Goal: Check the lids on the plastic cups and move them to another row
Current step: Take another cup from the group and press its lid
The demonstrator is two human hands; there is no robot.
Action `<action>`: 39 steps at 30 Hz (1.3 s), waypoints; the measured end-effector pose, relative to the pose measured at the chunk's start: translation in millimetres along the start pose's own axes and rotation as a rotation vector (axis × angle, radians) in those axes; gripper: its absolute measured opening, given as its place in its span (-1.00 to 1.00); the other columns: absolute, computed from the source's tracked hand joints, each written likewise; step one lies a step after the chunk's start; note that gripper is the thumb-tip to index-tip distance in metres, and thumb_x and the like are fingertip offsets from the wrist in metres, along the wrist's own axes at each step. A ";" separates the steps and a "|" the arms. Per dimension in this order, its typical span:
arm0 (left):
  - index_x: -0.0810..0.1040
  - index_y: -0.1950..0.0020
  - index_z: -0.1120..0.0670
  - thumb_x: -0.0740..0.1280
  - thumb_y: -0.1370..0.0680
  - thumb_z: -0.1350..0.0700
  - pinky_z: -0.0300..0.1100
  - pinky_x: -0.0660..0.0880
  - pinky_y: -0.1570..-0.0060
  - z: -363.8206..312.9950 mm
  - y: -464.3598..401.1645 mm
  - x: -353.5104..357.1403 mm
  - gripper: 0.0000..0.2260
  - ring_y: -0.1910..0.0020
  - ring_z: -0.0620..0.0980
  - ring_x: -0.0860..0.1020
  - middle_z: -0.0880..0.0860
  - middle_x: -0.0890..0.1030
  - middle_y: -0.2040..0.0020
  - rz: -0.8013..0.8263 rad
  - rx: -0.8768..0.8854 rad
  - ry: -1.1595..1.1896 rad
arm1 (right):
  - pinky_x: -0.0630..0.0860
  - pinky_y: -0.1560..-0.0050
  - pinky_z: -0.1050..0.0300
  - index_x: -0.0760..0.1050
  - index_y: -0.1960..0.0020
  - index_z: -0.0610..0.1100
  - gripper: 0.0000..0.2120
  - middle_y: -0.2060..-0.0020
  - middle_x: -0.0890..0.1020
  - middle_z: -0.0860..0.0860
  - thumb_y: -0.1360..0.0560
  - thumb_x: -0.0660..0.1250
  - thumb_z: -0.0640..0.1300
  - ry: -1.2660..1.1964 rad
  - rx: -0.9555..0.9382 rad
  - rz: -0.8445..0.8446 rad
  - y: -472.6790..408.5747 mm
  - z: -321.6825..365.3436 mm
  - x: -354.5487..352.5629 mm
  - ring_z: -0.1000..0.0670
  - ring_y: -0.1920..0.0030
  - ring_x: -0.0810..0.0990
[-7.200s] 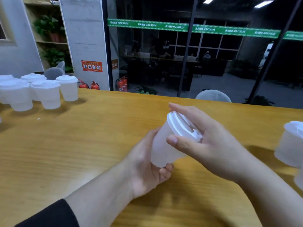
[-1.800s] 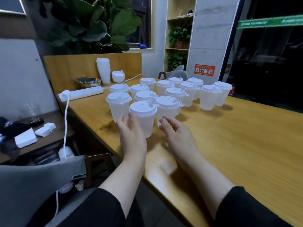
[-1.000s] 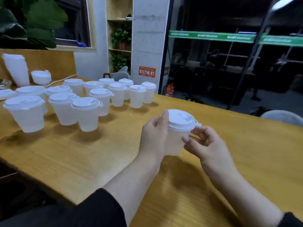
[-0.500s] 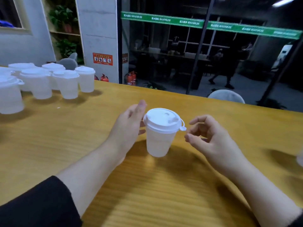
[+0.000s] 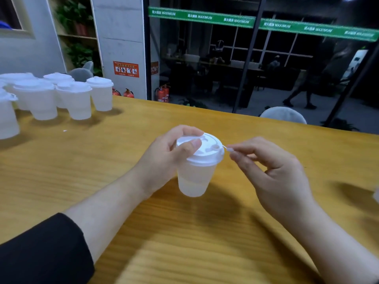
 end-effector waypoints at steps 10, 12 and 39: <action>0.61 -0.14 -0.20 0.30 -0.46 -0.32 -0.25 0.54 0.06 -8.5 7.1 7.3 -0.65 -0.03 -0.12 0.65 -0.10 0.68 -0.08 0.077 0.027 -0.090 | 0.44 0.08 0.39 0.68 0.08 -0.03 -0.90 0.20 0.65 0.12 -0.54 0.46 -0.21 -0.038 0.092 -0.035 0.5 13.3 3.9 0.05 0.07 0.61; 0.60 -0.17 -0.19 0.29 -0.46 -0.34 -0.26 0.55 0.05 -9.6 8.3 7.5 -0.61 -0.05 -0.10 0.65 -0.09 0.68 -0.10 0.078 0.029 -0.099 | 0.43 0.09 0.39 0.69 0.05 -0.02 -0.90 0.19 0.64 0.13 -0.56 0.44 -0.19 0.017 0.093 -0.013 0.2 14.1 4.6 0.06 0.06 0.60; 0.53 -0.29 -0.28 0.20 -0.40 -0.59 -0.16 0.53 -0.13 -5.3 7.9 4.6 -0.39 -0.22 -0.13 0.59 -0.20 0.62 -0.21 0.089 0.057 -0.115 | 0.50 0.01 0.15 0.66 -0.17 0.08 -0.64 0.02 0.54 0.21 -0.61 0.23 0.24 0.520 0.005 0.121 -1.3 37.2 -6.1 0.09 -0.05 0.49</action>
Point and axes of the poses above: each hand's wrist, its own y-axis away from the middle knuckle, its own x-axis out of the palm, z = x × y, the point moved 6 cm from there along -y, towards the middle knuckle
